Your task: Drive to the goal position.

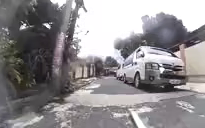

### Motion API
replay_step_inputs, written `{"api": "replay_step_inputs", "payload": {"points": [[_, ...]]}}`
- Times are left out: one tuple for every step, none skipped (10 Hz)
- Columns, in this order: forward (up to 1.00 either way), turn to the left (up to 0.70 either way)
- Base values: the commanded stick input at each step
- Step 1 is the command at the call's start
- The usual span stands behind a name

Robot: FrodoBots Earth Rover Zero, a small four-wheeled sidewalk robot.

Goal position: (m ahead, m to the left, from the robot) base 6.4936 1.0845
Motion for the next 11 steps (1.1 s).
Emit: {"api": "replay_step_inputs", "payload": {"points": [[0.7,-0.35],[0.7,-0.35],[0.7,-0.35],[0.7,-0.15],[0.7,0.0],[0.7,0.0],[0.7,0.0],[0.7,0.0],[0.7,0.0],[0.7,0.0],[0.7,0.0]]}}
